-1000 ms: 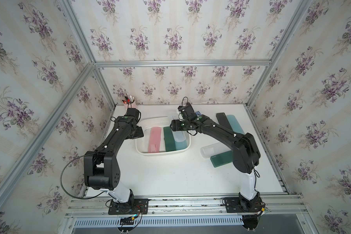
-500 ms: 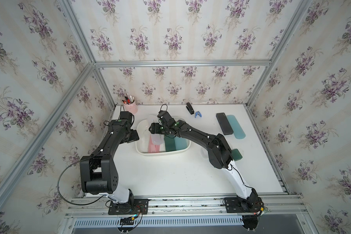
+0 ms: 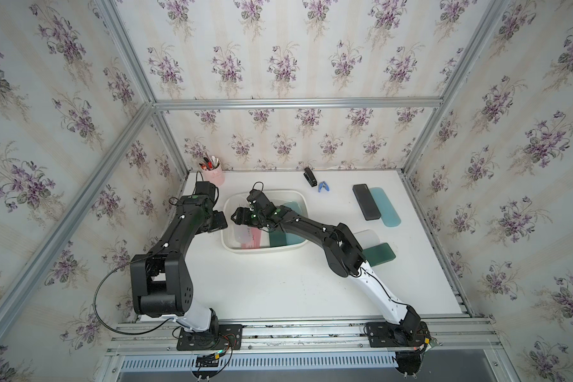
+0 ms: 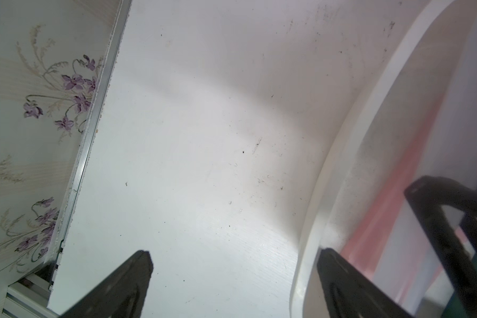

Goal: Put the pencil case into the storage box
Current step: Place the pencil case at the storage box.

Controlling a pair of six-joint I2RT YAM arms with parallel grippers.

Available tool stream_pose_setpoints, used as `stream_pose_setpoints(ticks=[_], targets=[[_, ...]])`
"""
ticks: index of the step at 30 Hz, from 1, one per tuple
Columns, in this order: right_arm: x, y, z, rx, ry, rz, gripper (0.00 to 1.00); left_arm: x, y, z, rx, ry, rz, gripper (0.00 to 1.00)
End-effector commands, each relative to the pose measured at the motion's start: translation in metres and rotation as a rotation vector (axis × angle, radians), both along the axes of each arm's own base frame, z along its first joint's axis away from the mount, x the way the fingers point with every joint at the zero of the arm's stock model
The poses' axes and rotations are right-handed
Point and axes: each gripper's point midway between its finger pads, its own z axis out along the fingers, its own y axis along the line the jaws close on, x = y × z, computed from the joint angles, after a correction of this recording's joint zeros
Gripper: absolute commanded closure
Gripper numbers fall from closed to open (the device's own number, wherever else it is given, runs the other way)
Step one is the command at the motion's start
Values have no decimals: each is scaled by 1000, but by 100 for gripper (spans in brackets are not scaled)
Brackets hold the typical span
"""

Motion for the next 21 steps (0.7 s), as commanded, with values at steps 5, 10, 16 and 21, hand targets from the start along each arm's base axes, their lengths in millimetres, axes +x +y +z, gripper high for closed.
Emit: stream_pose_setpoints(ticks=[5,10,16,21], targets=[[3,11,-6,46,4,2,1,1,-2,0,-7,-1,-12,1],[1,14,0,60,-13,20,0,0,-2,0,-8,-1,-16,1],[12,-16,-19,-83,1,-52,0,1,-2,0,-9,-2,-18,1],[18,-55,-38,-228,19,-107,0,1,-3,0,-11,-3,-24,1]])
